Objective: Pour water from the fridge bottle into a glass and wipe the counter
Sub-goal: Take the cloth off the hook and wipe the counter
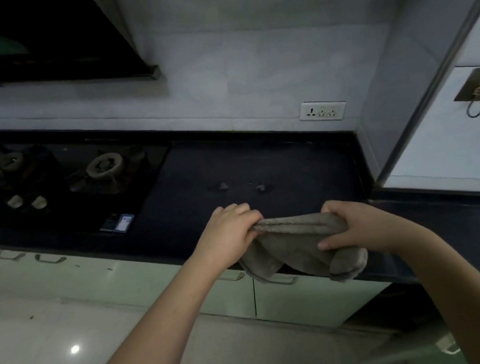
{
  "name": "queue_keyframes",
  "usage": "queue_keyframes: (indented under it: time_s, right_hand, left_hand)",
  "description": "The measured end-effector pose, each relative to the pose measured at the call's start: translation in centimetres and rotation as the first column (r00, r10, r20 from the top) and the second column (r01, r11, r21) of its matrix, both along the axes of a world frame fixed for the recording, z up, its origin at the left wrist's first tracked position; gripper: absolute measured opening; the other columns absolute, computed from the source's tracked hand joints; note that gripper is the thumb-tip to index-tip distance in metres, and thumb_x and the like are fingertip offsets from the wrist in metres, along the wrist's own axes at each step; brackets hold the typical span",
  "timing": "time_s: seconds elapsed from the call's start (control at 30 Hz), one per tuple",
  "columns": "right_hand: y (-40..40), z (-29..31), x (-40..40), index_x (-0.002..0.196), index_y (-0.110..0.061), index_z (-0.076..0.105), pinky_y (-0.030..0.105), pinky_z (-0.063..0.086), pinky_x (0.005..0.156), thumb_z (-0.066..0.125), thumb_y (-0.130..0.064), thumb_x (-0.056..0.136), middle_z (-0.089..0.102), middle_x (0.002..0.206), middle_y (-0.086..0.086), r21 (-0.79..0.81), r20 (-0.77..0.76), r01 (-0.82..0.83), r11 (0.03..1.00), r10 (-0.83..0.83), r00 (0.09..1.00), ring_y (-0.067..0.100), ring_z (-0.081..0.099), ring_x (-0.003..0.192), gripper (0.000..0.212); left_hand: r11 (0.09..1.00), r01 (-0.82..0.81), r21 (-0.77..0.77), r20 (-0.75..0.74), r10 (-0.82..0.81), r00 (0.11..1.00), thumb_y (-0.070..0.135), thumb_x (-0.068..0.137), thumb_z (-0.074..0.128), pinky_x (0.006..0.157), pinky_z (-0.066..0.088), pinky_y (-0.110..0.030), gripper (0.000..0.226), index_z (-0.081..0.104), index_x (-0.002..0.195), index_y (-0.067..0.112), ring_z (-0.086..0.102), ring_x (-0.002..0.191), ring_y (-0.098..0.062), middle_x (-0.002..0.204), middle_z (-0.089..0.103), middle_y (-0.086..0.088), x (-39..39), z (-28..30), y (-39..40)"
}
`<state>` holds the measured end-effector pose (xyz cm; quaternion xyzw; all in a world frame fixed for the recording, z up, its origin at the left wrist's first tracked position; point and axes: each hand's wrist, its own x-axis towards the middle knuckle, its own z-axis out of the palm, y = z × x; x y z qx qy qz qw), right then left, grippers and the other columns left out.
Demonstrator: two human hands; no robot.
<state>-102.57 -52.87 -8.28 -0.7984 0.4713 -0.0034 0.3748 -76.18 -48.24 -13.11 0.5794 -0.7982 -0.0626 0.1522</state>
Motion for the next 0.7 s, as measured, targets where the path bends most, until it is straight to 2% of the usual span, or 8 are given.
queue_keyframes:
  time_s: [0.1, 0.17, 0.3, 0.43, 0.6, 0.7]
  right_hand:
    - [1.2, -0.7, 2.1, 0.091, -0.036, 0.056, 0.026, 0.049, 0.072, 0.077, -0.038, 0.079, 0.064, 0.09, -0.013, 0.005, -0.029, -0.035, 0.999, 0.035, 0.999, 0.003, 0.061, 0.081, 0.025]
    - [1.6, -1.1, 3.3, 0.092, -0.039, 0.058, 0.03, 0.049, 0.076, 0.074, -0.035, 0.082, 0.063, 0.093, -0.008, -0.025, -0.087, -0.061, 0.998, 0.059, 0.994, 0.012, 0.06, 0.084, 0.019]
    - [1.5, -1.8, 5.6, 0.092, -0.028, 0.063, 0.023, 0.043, 0.073, 0.066, -0.032, 0.09, 0.06, 0.094, -0.009, -0.105, -0.262, -0.128, 0.986, 0.097, 0.96, 0.011, 0.057, 0.086, 0.006]
    - [0.5, -2.1, 7.1, 0.092, -0.024, 0.065, 0.024, 0.044, 0.071, 0.063, -0.036, 0.092, 0.063, 0.09, -0.005, -0.121, -0.341, -0.102, 0.987, 0.055, 0.938, 0.011, 0.058, 0.083, 0.013]
    - [-2.3, -3.2, 7.6, 0.082, -0.024, 0.059, 0.025, 0.042, 0.065, 0.055, -0.041, 0.096, 0.059, 0.08, -0.004, -0.077, -0.289, -0.033, 0.997, 0.009, 0.957, 0.013, 0.056, 0.073, 0.023]
    - [-4.2, -4.4, 7.9, 0.086, -0.022, 0.059, 0.024, 0.041, 0.065, 0.053, -0.042, 0.097, 0.06, 0.082, -0.003, -0.056, -0.298, -0.059, 0.997, 0.04, 0.954, 0.013, 0.056, 0.074, 0.023]
  left_hand:
    - [1.0, -0.014, -0.018, -0.021, 0.014, 1.0, 0.021, 0.092, 0.063, 0.08, 0.034, -0.03, 0.015, 0.066, 0.106, 0.024, 0.051, 0.094, -0.014, 0.093, 0.054, 0.011, 3.0, -0.4, 1.5]
    - [0.999, -0.02, -0.036, -0.021, 0.019, 1.0, 0.018, 0.089, 0.065, 0.076, 0.032, -0.03, 0.014, 0.067, 0.102, 0.023, 0.052, 0.09, -0.016, 0.09, 0.054, 0.011, 4.9, -0.5, 2.3]
    - [1.0, -0.027, -0.005, -0.028, 0.027, 0.999, 0.02, 0.09, 0.064, 0.079, 0.037, -0.031, 0.012, 0.068, 0.1, 0.023, 0.052, 0.089, -0.015, 0.087, 0.048, 0.014, 7.9, -0.5, 2.7]
    - [1.0, -0.016, 0.016, 0.003, 0.016, 1.0, 0.03, 0.093, 0.063, 0.08, 0.037, -0.031, 0.011, 0.068, 0.1, 0.023, 0.054, 0.09, -0.016, 0.087, 0.054, 0.01, 9.3, -0.9, 1.9]
    - [0.998, -0.047, 0.041, 0.073, 0.044, 0.996, 0.038, 0.093, 0.063, 0.079, 0.033, -0.031, 0.021, 0.069, 0.104, 0.022, 0.055, 0.095, -0.018, 0.093, 0.059, 0.005, 11.3, -1.8, -0.7]
    - [0.995, -0.037, 0.089, 0.099, 0.028, 0.995, 0.04, 0.094, 0.06, 0.079, 0.029, -0.028, 0.023, 0.069, 0.107, 0.022, 0.053, 0.098, -0.016, 0.095, 0.057, 0.006, 12.2, -2.2, -2.9]
